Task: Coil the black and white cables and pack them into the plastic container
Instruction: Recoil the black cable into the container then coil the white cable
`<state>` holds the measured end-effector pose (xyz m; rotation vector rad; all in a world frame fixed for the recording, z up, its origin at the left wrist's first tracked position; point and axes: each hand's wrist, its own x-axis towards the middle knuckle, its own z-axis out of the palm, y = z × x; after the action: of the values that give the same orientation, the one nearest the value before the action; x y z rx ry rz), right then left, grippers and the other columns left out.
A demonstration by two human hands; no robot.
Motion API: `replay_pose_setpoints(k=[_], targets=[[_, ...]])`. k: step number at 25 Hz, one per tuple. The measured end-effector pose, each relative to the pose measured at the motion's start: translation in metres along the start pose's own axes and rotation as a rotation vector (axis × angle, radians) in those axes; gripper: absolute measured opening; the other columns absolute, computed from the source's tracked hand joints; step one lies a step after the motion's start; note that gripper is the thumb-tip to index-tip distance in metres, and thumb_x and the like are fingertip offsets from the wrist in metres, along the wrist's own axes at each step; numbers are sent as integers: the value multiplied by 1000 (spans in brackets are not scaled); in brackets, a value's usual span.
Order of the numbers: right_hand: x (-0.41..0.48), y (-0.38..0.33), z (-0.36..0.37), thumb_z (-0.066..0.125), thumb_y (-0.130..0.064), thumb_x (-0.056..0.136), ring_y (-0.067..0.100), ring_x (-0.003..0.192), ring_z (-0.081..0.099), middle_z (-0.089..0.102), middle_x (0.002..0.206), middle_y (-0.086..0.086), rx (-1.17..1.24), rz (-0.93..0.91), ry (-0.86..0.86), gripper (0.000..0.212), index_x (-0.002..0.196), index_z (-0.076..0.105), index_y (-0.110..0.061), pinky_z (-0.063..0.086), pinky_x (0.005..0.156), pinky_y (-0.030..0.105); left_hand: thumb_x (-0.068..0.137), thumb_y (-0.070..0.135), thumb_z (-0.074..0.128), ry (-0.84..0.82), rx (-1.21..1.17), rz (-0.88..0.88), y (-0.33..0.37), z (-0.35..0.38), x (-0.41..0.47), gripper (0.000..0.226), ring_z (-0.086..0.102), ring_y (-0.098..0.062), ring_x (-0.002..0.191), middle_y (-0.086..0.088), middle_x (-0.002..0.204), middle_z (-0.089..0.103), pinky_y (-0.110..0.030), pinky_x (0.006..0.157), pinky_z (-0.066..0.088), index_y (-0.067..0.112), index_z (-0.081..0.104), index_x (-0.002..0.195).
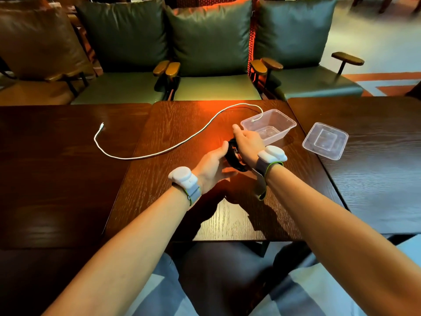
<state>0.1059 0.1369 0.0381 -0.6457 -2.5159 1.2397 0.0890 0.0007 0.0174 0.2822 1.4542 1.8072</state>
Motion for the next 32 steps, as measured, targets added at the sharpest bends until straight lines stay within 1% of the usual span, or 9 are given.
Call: replay_pose_setpoints(k=[3,6,8,12,17,21,25,28,32], targets=[[2,0,-4,27,-43,103,29,74,55,66,83,13,-64,102,-43,51,74,54,-12,38,69,39,100,45,52,136,107,87,-1,8,0,26,68,-25,90,-5,100,71,-42,80,55,25,63,111],[5,-1,-8,40,-20,102,35,93,59,64,110,20,84,255,-92,19,107,53,-6,43,78,41,93,35,68,228,747,670,2,6,-4,38,64,-20,103,-5,117,63,-32,91,52,23,57,127],[2,-1,-10,44,-17,100,29,86,62,63,99,13,368,356,-89,14,103,55,-8,46,70,35,89,26,73,154,1081,941,5,-3,-1,48,63,-24,110,-10,119,64,-33,95,51,7,60,132],[-11,-9,1,43,-31,100,18,53,44,50,69,8,586,466,-43,29,76,50,-14,34,52,30,84,10,76,205,1331,1087,9,-15,1,42,69,-36,99,-20,110,69,-46,81,58,-5,66,122],[-11,-13,1,31,-36,102,29,76,51,54,78,15,310,400,-56,43,69,47,-13,40,73,42,94,39,64,248,1340,953,12,-10,-7,39,67,-35,89,-12,101,67,-46,71,54,5,66,113],[-16,-10,4,23,-49,102,17,49,43,46,59,4,346,379,-137,52,72,49,-15,34,51,29,104,36,43,306,1277,980,13,-6,-8,32,62,-40,80,-10,91,63,-48,62,49,10,61,104],[-19,-3,-4,30,-36,103,13,35,29,32,55,3,572,499,-217,37,74,41,-16,24,37,18,95,41,61,63,1418,940,22,-12,-5,41,64,-35,85,-15,97,64,-46,71,52,1,66,107],[-24,1,-7,29,-29,103,14,42,26,29,58,4,484,484,-350,35,71,35,-19,21,39,21,94,25,67,-41,1416,925,27,-17,-4,30,64,-36,84,-18,94,65,-46,72,51,-4,67,101],[-27,-13,0,30,-40,103,13,43,36,40,53,-2,457,302,-236,38,74,41,-18,30,41,22,103,33,53,234,1058,585,33,-4,-1,36,56,-31,67,-6,69,60,-36,61,42,8,61,78]])
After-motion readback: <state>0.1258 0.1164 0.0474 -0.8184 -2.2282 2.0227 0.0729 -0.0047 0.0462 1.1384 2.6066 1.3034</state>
